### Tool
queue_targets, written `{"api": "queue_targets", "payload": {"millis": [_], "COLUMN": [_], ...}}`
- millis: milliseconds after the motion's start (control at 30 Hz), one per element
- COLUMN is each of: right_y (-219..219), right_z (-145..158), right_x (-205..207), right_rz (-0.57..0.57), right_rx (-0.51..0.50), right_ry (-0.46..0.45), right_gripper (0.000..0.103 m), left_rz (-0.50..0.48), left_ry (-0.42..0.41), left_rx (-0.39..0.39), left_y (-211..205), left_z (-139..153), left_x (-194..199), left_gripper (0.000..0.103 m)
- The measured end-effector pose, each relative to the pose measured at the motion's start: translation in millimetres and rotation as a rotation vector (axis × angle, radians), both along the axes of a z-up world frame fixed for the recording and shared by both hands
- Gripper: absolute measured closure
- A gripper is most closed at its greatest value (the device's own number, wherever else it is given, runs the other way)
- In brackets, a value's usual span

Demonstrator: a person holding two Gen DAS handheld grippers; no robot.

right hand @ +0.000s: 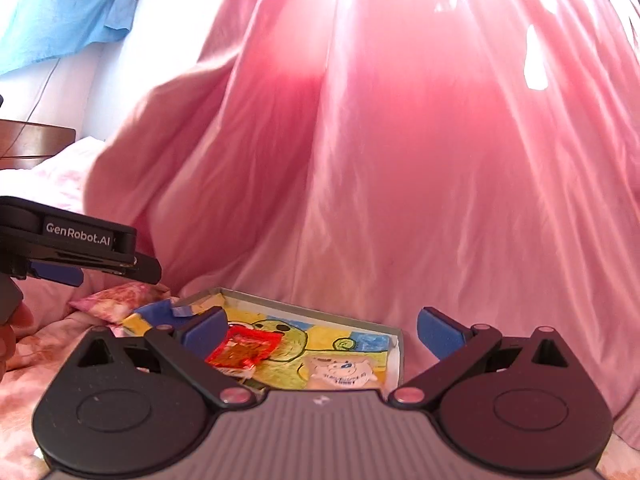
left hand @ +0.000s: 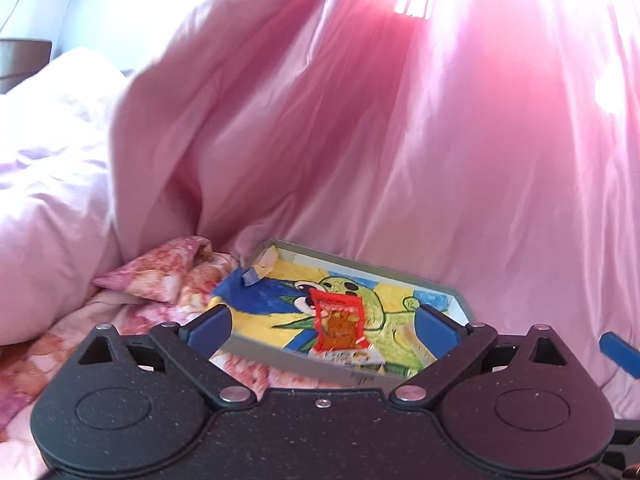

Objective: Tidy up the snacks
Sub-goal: 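Withdraw both tools from the tray back toward the snacks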

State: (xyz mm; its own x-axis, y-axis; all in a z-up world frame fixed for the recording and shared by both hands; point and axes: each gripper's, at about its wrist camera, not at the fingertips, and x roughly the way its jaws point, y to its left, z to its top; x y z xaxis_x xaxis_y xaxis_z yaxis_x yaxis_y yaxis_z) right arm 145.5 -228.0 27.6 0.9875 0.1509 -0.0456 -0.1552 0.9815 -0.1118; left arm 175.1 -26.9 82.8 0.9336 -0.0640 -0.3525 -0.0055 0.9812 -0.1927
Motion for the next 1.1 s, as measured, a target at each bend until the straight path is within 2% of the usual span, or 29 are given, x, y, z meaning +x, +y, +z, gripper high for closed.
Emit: {"api": "queue_targets", "payload": {"millis": [233, 533, 800, 1100], "right_y": [7.4, 20.1, 25.2, 24.6], "right_z": [-11.8, -41.5, -66.2, -95.5], "right_x": [-55.5, -104.1, -122.5, -105.6], "right_rz": [-0.005, 0.028, 0.058, 0.033], "right_rx": [0.009, -0.027, -0.078, -0.091], "right_ry": [0.009, 0.092, 0.231, 0.449], "right_gripper": [0.000, 0.000, 0.000, 0.000], "left_rz": [-0.005, -0.007, -0.046, -0.120], "left_ry": [0.018, 0.110, 0.225, 0.359], "left_rx": [0.060, 0.089, 0.089, 0.102], "left_y": [11.5, 31.0, 39.0, 29.0], "left_z": [-10.6, -43.3, -73.3, -102.2], "left_x": [-51.6, -100.6, -118.4, -109.1], "left_gripper": [0.003, 0.003, 0.003, 0.004]}}
